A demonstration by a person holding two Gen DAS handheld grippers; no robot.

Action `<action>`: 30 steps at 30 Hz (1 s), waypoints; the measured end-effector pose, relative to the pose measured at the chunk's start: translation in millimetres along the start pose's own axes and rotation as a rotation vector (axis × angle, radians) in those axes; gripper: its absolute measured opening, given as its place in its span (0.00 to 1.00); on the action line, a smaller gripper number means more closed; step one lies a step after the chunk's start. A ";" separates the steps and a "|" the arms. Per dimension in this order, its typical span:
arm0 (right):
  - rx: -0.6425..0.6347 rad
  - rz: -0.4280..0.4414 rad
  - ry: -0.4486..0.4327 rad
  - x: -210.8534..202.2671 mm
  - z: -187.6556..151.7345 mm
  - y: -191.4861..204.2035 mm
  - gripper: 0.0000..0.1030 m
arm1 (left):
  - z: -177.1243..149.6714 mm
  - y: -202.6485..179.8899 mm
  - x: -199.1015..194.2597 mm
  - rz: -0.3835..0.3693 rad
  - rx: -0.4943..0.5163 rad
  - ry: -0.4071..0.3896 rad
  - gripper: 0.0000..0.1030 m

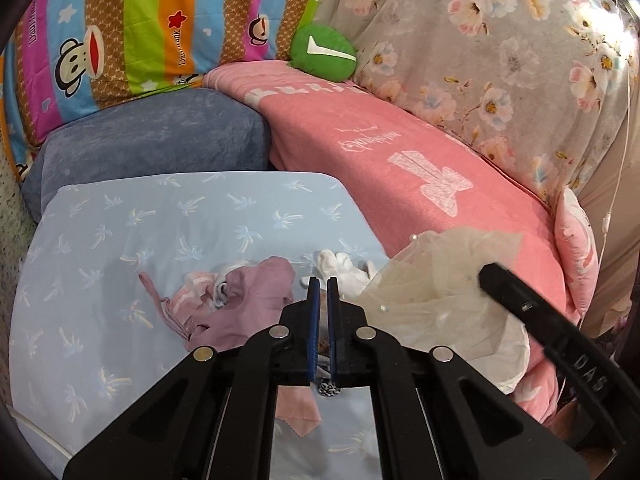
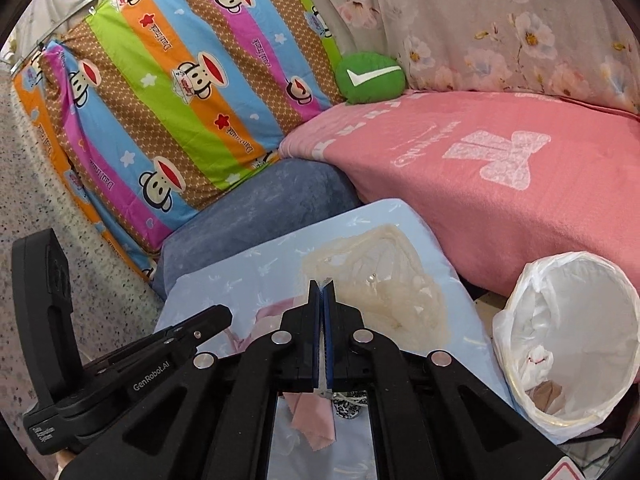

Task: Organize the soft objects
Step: 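Grasp the mauve cloth with the left gripper while the right grasps the beige mesh, then carry both cloths to the white bin and open both grippers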

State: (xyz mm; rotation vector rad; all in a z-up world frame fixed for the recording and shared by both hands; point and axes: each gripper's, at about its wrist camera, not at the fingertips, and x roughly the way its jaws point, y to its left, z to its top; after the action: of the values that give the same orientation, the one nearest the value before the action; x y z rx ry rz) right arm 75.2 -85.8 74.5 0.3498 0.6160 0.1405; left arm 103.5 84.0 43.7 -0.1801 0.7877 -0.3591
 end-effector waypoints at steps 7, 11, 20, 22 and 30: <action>0.025 0.006 -0.034 -27.3 6.1 -3.8 0.02 | -11.2 23.7 8.9 0.048 -0.018 0.036 0.40; 0.037 0.017 -0.045 -32.4 7.5 -3.0 0.02 | -18.5 47.3 11.6 0.127 -0.059 0.026 0.66; 0.016 -0.005 -0.017 -12.2 -1.6 0.9 0.02 | -28.1 64.7 40.1 0.135 -0.111 0.110 0.65; 0.013 -0.007 -0.005 -6.9 -3.4 1.4 0.02 | -27.0 61.5 46.4 0.129 -0.104 0.120 0.65; 0.012 -0.018 0.022 2.3 -9.4 -0.9 0.02 | -26.0 60.6 81.3 0.137 -0.082 0.202 0.21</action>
State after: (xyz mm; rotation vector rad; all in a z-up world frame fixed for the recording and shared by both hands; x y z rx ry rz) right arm 71.5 -83.5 65.7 0.3548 0.6414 0.1235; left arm 152.5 108.4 -45.5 -0.1675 1.0100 -0.2169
